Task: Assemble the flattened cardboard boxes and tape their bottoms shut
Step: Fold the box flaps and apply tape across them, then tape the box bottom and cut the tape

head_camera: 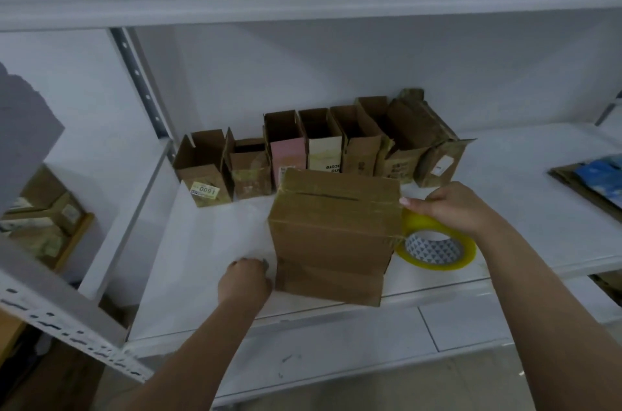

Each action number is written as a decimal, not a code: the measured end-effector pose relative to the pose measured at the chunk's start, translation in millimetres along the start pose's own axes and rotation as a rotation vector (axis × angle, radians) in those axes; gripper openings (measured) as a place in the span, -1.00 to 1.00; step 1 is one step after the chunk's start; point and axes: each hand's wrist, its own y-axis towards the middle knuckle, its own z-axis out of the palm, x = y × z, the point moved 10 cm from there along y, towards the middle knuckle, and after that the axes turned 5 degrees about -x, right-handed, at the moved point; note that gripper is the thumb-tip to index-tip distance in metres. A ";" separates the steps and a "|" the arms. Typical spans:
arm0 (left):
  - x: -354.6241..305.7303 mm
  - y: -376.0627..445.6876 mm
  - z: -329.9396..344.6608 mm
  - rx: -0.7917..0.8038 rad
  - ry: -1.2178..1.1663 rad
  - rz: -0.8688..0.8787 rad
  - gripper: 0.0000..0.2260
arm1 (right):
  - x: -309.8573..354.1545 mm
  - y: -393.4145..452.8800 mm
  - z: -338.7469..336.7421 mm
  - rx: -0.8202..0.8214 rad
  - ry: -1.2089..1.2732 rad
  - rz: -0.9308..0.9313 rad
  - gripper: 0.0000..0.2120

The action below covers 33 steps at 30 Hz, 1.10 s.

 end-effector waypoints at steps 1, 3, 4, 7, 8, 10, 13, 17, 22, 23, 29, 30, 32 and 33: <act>-2.2 0.1 0.1 -0.010 -0.005 -0.002 -0.76 | 0.2 -0.5 0.3 0.004 -0.005 0.000 -0.44; -1.5 1.1 1.8 -0.023 0.004 -0.009 -0.76 | 0.8 -2.5 -0.3 0.003 -0.005 0.003 -0.45; 0.1 1.0 4.6 -0.013 0.010 -0.011 -0.75 | 0.6 -3.1 -0.7 0.000 -0.003 0.006 -0.44; 5.9 -1.9 14.3 0.009 0.065 0.002 -0.75 | 0.0 -3.8 -0.4 -0.002 -0.012 0.008 -0.43; 8.9 -1.1 14.2 0.007 0.065 0.002 -0.77 | 0.1 -3.8 0.0 0.001 -0.020 0.008 -0.43; 20.7 6.1 0.7 -0.056 -0.017 -0.025 -0.84 | 0.3 -4.3 0.8 0.007 -0.038 0.006 -0.43; 41.7 22.3 -50.3 -0.279 -0.358 -0.116 -0.80 | 1.3 -5.4 1.3 0.010 -0.036 0.002 -0.44; -4.3 15.4 -149.2 -0.511 -0.776 0.077 -0.71 | 4.3 -4.6 3.5 0.021 -0.038 -0.002 -0.44; -162.5 -25.0 -175.1 -0.009 -0.940 0.562 -0.73 | 9.8 -5.4 10.6 0.058 -0.026 -0.037 -0.46; -186.9 -26.8 -169.0 0.055 -0.900 0.619 -0.72 | 11.2 -6.6 12.3 0.074 -0.022 -0.042 -0.47; -217.8 3.1 -93.3 0.292 -0.842 0.627 -0.67 | -10.0 -16.7 15.7 0.248 0.178 0.020 -0.66; -213.2 5.8 -86.7 0.241 -0.839 0.647 -0.69 | -13.6 -20.1 20.9 0.291 0.186 0.008 -0.74; -208.3 8.9 -81.2 0.148 -0.825 0.696 -0.72 | -21.9 -22.5 31.8 0.320 0.227 0.005 -0.80; -208.7 10.5 -81.1 0.119 -0.817 0.713 -0.73 | -26.4 -21.2 34.5 0.301 0.268 0.020 -0.81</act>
